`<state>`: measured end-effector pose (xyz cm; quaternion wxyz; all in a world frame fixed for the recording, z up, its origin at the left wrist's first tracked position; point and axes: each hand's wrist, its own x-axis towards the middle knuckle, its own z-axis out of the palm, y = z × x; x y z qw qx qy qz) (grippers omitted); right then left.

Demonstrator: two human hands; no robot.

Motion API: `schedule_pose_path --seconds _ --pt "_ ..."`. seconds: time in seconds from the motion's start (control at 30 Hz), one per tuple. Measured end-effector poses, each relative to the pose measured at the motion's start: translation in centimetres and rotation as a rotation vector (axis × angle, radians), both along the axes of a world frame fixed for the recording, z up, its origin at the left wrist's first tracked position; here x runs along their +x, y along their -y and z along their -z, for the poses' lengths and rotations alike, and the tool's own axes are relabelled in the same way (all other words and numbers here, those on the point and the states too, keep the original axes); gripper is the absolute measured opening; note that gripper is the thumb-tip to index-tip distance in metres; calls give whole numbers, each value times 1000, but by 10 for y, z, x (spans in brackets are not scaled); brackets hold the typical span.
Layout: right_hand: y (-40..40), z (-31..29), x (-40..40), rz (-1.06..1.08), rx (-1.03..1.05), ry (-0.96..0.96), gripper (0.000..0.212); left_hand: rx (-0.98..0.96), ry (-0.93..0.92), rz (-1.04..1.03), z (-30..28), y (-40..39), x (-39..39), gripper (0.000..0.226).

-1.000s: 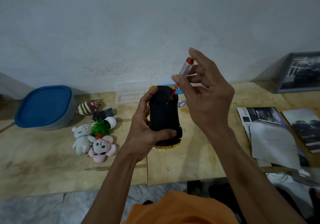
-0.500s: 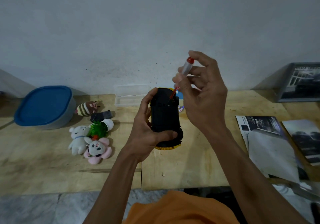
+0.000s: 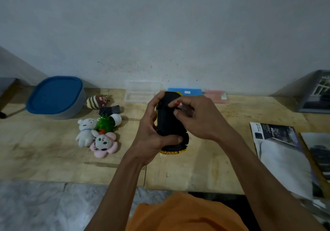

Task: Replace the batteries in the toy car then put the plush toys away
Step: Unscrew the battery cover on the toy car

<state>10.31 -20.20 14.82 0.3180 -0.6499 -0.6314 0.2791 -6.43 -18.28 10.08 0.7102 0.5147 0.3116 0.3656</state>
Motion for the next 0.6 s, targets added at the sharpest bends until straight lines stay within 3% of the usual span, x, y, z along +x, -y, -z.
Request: schedule_pose_path --seconds 0.23,0.6 --pt "3 3 -10 -23 -110 -18 19 -26 -37 13 13 9 -7 112" --pt "13 19 -37 -59 -86 -35 14 -55 -62 -9 27 19 -37 111"
